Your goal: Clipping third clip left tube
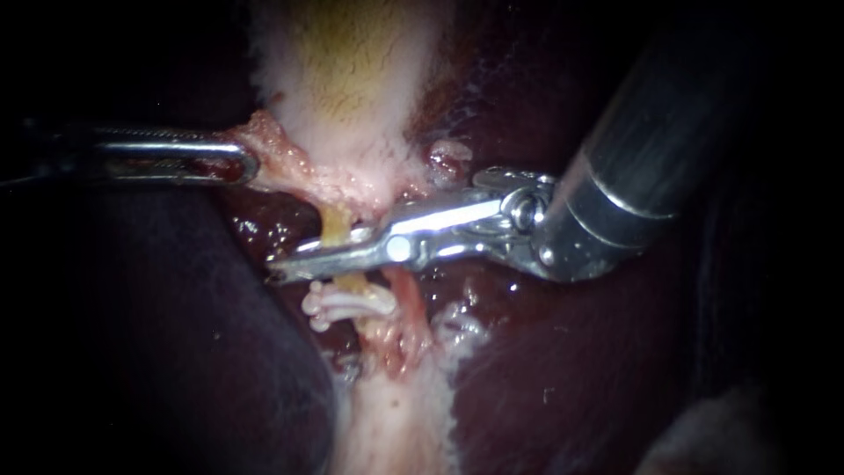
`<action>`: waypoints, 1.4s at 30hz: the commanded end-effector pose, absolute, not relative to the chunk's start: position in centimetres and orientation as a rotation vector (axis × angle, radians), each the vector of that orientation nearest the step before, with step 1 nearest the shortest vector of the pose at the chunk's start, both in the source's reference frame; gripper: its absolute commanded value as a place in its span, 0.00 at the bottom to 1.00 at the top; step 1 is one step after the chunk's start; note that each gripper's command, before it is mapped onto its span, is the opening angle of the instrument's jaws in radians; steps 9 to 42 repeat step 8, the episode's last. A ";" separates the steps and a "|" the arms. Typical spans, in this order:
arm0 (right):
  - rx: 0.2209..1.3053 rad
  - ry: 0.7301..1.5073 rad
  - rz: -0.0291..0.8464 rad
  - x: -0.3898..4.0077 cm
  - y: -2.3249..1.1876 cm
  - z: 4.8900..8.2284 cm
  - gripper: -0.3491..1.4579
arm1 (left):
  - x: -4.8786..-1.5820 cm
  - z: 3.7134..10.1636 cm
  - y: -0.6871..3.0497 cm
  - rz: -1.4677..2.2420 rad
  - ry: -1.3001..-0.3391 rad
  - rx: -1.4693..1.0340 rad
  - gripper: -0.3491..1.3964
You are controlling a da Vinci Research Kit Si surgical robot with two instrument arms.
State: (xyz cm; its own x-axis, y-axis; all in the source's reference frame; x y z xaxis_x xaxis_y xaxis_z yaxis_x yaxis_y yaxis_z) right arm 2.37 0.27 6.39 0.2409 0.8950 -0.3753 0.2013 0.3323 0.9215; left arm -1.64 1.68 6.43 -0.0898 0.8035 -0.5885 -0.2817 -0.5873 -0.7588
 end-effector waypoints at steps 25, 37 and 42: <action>1.160 1.262 0.662 2.37 0.27 6.40 0.00 | -1.64 6.44 1.69 1.784 -0.603 -1.400 0.00; 1.160 1.262 0.662 2.37 0.27 6.40 0.00 | -1.64 6.44 1.69 1.784 -0.603 -1.400 0.00; 1.160 1.262 0.662 2.37 0.27 6.40 0.00 | -1.64 6.44 1.69 1.784 -0.603 -1.400 0.00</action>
